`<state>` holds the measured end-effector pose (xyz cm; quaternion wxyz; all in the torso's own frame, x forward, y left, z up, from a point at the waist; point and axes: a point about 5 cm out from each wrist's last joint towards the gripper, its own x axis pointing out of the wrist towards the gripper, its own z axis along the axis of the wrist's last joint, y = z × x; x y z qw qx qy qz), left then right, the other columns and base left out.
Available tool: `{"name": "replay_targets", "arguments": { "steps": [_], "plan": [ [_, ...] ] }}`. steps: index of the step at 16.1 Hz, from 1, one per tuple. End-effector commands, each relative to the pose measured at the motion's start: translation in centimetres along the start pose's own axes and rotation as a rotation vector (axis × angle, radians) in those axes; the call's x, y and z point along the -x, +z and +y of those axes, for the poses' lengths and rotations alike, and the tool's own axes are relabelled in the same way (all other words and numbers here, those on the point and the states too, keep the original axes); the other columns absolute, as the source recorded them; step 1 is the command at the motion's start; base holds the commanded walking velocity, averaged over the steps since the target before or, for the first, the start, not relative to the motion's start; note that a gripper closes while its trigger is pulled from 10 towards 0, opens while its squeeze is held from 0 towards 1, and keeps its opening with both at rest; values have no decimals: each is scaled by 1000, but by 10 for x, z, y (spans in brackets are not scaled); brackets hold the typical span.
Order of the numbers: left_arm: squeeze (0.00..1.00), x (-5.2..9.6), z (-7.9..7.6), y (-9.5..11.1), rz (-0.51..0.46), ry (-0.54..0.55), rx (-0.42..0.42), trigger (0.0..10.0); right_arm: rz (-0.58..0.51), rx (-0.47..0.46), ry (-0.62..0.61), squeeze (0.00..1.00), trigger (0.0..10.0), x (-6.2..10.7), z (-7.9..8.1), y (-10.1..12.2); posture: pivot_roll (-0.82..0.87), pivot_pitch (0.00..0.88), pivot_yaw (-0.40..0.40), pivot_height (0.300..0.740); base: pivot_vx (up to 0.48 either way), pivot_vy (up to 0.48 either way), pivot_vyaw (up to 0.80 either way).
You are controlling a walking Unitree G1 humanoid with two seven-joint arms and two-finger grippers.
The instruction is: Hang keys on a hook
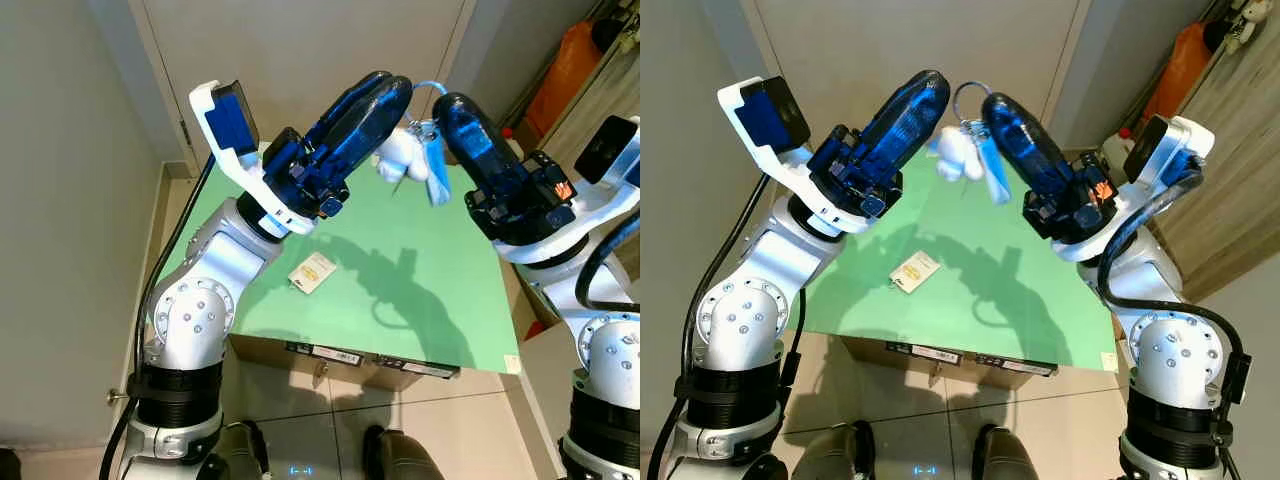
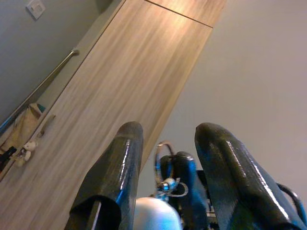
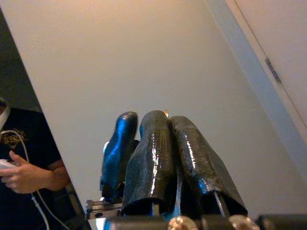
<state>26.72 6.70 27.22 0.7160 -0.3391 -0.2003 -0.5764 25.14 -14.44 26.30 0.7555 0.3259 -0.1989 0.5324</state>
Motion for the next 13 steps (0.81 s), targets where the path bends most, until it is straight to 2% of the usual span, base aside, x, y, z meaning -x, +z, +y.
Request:
{"name": "replay_targets", "arguments": {
  "steps": [1, 5, 6, 7, 8, 9, 13],
  "plan": [
    [0, -5, -7, 0, 20, -32, -11, 10000, 14, 8, 45, 0, 10000, -2, 8, 2, -95, 122, -24, 740, 0, 0, 0],
    [0, -4, -7, -4, 40, -21, -6, 10000, 14, 1, 59, 0, 10000, -3, 11, 1, -95, 125, -24, 740, 0, 0, 0],
    [0, -4, -8, -6, 53, -31, 3, 8549, 14, -1, 61, 0, 10000, -3, 11, 1, -94, 128, -21, 740, 0, 0, 0],
    [0, -4, -8, -7, 55, -33, 7, 4275, 13, -2, 61, 0, 10000, -3, 12, 1, -94, 128, -21, 740, 0, 0, 0],
    [0, -4, -8, -7, 55, -33, 10, 1255, 14, -3, 62, 0, 10000, -3, 12, 1, -94, 128, -21, 740, 0, 0, 0],
    [0, -3, -8, -7, 56, -35, 14, 0, 14, -4, 61, 0, 10000, -4, 12, 1, -94, 128, -21, 740, 0, 0, 0],
    [0, -4, -8, -6, 51, -37, 20, 0, 15, -3, 58, 0, 10000, -4, 11, 1, -94, 131, -20, 740, 0, 0, 0]
  ]
}}
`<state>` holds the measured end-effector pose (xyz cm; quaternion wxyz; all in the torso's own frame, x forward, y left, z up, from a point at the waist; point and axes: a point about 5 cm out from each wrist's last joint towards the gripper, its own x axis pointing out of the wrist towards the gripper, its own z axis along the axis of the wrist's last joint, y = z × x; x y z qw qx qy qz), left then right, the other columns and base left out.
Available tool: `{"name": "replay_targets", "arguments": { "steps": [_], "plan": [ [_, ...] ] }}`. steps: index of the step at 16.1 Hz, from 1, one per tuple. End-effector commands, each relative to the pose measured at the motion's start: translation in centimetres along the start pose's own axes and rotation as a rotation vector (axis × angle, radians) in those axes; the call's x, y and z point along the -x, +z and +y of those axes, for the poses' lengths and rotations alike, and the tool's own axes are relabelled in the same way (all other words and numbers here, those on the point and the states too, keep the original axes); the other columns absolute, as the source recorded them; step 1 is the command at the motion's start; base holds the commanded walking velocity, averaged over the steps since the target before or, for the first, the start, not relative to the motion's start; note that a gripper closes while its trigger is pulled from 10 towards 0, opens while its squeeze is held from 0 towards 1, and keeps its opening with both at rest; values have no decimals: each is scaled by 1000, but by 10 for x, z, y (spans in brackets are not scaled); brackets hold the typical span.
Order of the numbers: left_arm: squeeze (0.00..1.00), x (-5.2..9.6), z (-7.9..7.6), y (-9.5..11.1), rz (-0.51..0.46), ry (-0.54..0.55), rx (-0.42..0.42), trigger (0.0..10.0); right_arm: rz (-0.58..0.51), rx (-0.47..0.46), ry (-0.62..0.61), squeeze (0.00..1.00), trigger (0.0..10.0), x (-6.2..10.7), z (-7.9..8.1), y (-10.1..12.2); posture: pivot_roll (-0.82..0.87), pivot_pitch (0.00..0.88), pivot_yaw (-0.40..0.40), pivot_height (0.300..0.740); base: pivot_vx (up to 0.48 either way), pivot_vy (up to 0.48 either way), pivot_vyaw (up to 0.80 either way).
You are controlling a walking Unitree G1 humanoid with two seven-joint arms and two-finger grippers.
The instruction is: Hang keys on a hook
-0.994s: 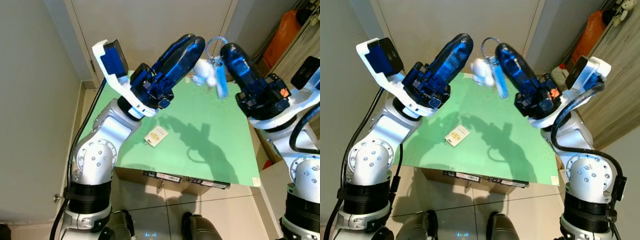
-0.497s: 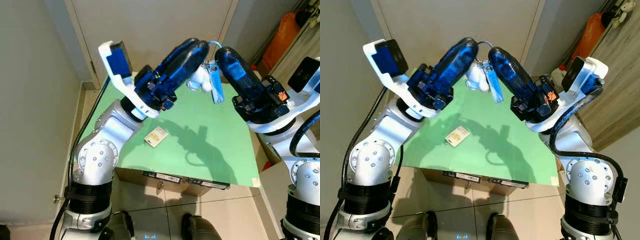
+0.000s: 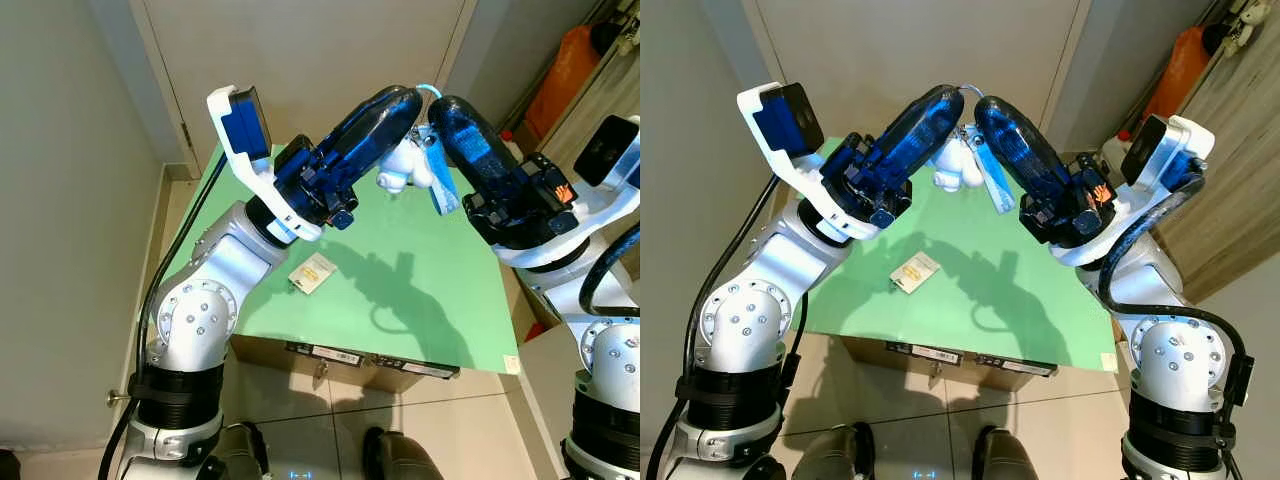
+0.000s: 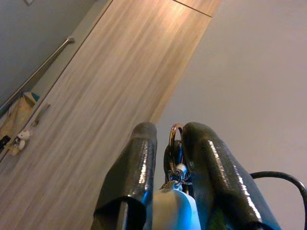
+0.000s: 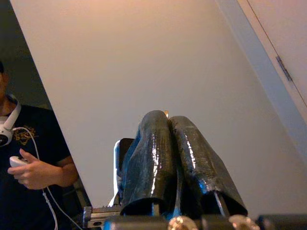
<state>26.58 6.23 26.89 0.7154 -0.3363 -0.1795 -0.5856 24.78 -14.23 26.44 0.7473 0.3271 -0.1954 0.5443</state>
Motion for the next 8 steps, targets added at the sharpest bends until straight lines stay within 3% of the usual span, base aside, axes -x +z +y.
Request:
{"name": "replay_targets", "arguments": {
  "steps": [1, 8],
  "plan": [
    [0, -3, -7, 0, 12, -37, -4, 0, 9, 13, 34, 0, 10000, -3, 7, 2, -94, 131, -20, 740, 0, 0, 0],
    [0, -1, -8, 1, 7, -37, -2, 0, 14, 9, 40, 0, 10000, -3, 8, 1, -92, 124, -25, 740, 0, 0, 0]
  ]
}}
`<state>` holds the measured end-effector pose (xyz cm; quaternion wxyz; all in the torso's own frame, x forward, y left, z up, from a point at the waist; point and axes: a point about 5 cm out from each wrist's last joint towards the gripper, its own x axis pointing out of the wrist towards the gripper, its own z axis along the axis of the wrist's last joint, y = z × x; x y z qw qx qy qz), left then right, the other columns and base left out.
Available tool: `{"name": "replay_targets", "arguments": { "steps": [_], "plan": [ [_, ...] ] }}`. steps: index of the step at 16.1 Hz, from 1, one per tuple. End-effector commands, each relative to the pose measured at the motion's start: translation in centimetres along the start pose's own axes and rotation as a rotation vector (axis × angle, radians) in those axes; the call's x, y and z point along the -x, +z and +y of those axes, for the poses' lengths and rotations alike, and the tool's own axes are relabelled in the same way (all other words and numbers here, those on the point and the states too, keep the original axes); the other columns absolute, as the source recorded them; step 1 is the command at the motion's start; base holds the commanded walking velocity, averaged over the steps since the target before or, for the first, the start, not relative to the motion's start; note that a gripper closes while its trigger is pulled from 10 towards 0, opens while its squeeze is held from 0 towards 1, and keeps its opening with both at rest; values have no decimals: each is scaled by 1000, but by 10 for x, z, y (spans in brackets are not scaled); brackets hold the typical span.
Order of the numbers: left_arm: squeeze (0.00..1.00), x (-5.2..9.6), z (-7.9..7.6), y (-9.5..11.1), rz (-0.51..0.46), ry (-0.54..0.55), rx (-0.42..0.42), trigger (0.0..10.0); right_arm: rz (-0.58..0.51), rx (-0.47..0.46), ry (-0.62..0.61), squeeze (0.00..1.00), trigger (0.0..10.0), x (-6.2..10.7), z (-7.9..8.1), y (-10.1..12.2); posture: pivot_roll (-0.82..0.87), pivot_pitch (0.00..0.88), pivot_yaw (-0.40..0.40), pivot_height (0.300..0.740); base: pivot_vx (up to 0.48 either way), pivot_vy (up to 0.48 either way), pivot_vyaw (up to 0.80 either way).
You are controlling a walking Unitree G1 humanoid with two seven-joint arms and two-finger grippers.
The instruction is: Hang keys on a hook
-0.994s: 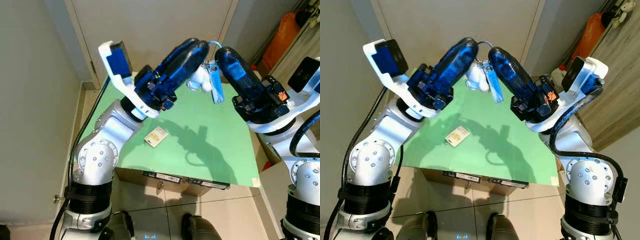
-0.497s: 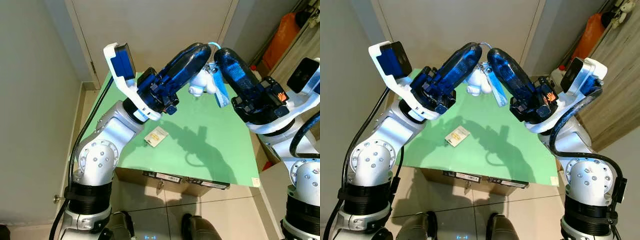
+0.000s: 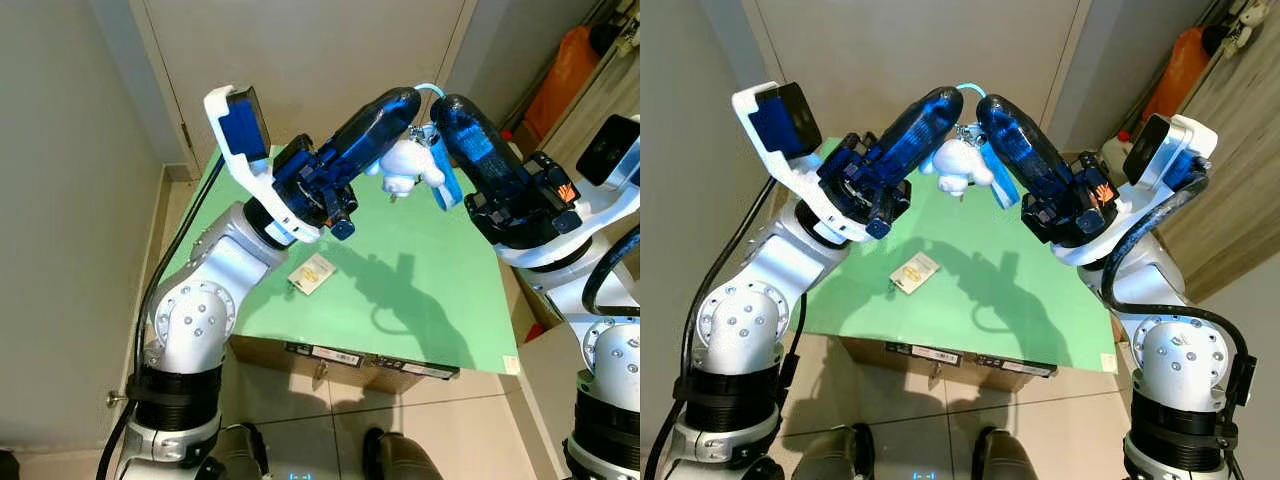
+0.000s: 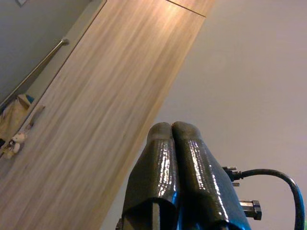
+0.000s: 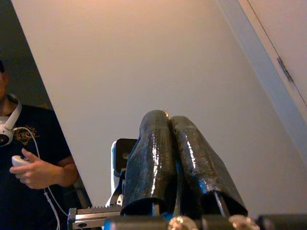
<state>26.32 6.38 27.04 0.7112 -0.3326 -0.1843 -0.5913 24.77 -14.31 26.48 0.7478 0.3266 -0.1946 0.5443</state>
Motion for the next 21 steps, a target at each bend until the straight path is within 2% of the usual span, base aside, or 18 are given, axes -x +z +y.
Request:
{"name": "replay_targets", "arguments": {
  "steps": [1, 3, 4, 5, 7, 8, 9, 15, 16, 21],
  "plan": [
    [0, -2, -5, 0, 5, -20, 4, 0, 12, 8, 40, 0, 10000, -3, 8, 0, -91, 129, -27, 740, 0, 0, 0],
    [0, -1, -5, 0, 1, -21, 7, 0, 7, 46, -13, 0, 10000, -3, 3, -1, -91, 127, -27, 740, 0, 0, 0],
    [0, -1, -5, 0, 0, -22, 7, 0, 3, 42, -18, 584, 10000, -2, 2, -1, -89, 127, -26, 740, 0, 0, 0],
    [0, -1, -6, 0, 0, -23, 7, 0, 1, 37, -15, 1000, 10000, -2, 2, -2, -90, 127, -25, 740, 0, 0, 0],
    [0, -2, -6, 0, -2, -25, 8, 0, 15, 54, -29, 1000, 10000, -1, 1, -3, -89, 127, -25, 740, 0, 0, 0],
    [0, -2, -6, 0, -1, -25, 9, 0, 21, 51, -27, 937, 10000, -1, 1, -4, -89, 127, -25, 740, 0, 0, 0],
    [0, -2, -6, 0, -1, -24, 9, 0, 21, 42, -17, 0, 10000, -1, 2, -5, -89, 127, -25, 740, 0, 0, 0],
    [0, -2, -7, 2, -3, -28, 9, 0, 11, 36, 1, 0, 10000, -1, 3, -4, -91, 129, -22, 740, 0, 0, 0],
    [0, -2, -6, 2, -2, -26, 9, 0, 9, 32, 8, 0, 0, -1, 4, -5, -91, 129, -22, 740, 0, 0, 0],
    [0, -2, -6, 2, -2, -19, 11, 0, 3, 24, 15, 0, 0, 0, 5, -5, -93, 130, -21, 740, 0, 0, 0]
  ]
}}
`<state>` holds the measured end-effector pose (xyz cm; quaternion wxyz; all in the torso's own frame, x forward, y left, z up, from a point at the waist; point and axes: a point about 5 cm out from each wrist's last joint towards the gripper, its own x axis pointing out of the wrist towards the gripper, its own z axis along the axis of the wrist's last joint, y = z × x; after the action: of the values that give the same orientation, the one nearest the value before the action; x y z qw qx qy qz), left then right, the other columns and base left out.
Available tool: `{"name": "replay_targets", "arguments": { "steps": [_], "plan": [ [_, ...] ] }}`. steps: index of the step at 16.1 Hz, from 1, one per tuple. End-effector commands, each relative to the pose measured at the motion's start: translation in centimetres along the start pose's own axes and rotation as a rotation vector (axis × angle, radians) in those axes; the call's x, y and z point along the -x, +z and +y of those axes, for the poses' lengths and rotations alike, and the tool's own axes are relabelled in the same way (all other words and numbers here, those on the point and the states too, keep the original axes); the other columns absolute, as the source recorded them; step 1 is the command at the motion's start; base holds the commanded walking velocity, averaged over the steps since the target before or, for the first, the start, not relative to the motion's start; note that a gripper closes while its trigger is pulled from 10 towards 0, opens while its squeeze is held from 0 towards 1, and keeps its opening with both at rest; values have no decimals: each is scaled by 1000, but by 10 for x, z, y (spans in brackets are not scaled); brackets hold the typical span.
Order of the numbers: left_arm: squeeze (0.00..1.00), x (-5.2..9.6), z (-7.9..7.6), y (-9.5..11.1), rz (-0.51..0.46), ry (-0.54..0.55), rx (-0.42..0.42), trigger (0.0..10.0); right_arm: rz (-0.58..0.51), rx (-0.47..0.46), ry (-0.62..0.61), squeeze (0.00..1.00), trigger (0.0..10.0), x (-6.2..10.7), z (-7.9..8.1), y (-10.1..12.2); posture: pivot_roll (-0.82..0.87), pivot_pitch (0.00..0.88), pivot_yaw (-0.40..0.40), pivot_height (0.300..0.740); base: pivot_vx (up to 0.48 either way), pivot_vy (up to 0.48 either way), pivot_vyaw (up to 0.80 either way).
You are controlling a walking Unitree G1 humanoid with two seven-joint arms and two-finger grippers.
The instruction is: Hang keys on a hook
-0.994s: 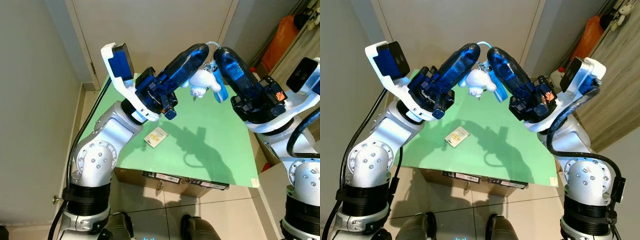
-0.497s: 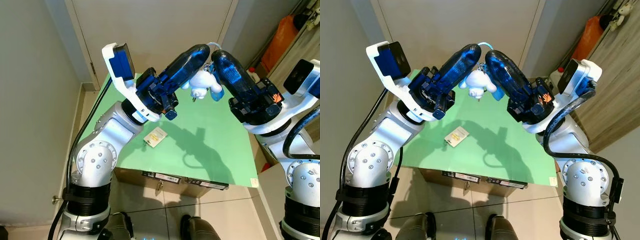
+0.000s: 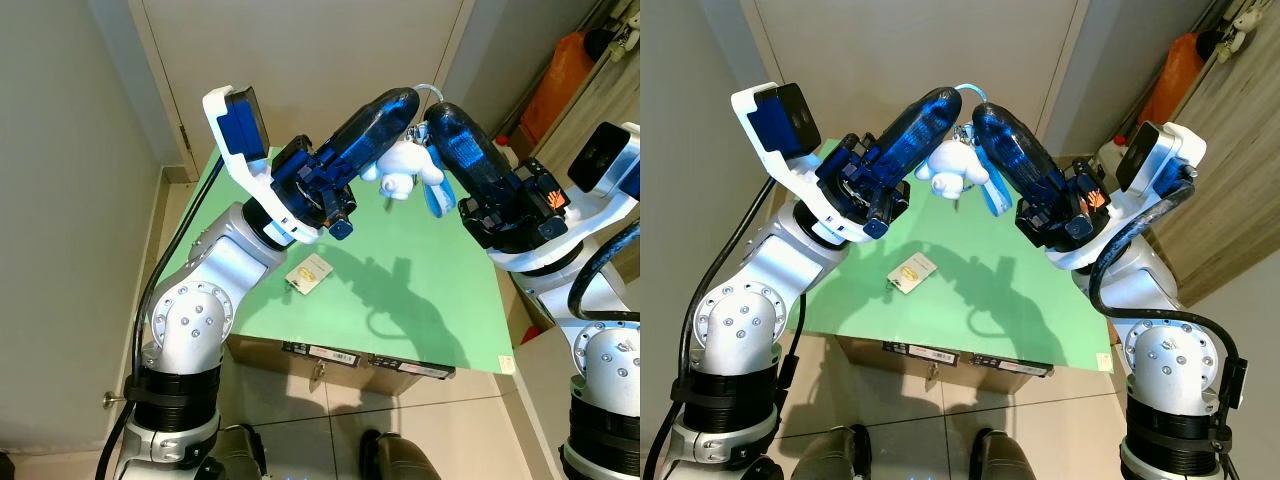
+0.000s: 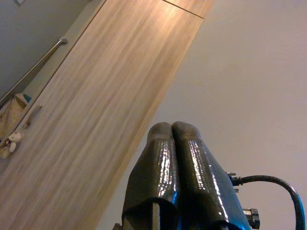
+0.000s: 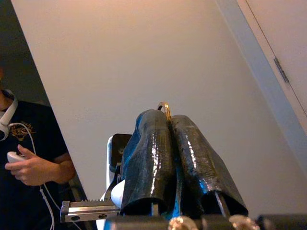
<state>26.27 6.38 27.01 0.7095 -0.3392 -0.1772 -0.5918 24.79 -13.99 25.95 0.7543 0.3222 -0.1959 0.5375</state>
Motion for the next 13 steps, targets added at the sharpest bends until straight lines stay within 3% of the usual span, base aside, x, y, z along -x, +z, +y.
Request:
{"name": "replay_targets", "arguments": {
  "steps": [1, 5, 6, 7, 13],
  "plan": [
    [0, -2, -5, 1, -2, -20, -8, 0, 1, 11, 26, 0, 0, -1, 6, 1, -93, 130, -21, 740, 0, 0, 0],
    [0, -2, 0, -1, 12, 10, -31, 0, -2, 23, 3, 0, 0, 0, 3, 2, -93, 129, -21, 740, 0, 0, 0],
    [0, -2, 1, -1, 11, 24, -33, 4353, -4, 27, -4, 0, 0, 0, 2, 2, -93, 129, -21, 740, 0, 0, 0],
    [1000, -3, 6, -1, -5, 65, -25, 10000, -11, 37, -22, 0, 0, 0, 0, 3, -94, 129, -19, 740, 0, 0, 0],
    [1000, 1, 12, 3, -33, 91, -30, 10000, -105, 73, -210, 0, 0, 3, -22, 11, -98, 126, -17, 740, 0, 0, 0]
  ]
}}
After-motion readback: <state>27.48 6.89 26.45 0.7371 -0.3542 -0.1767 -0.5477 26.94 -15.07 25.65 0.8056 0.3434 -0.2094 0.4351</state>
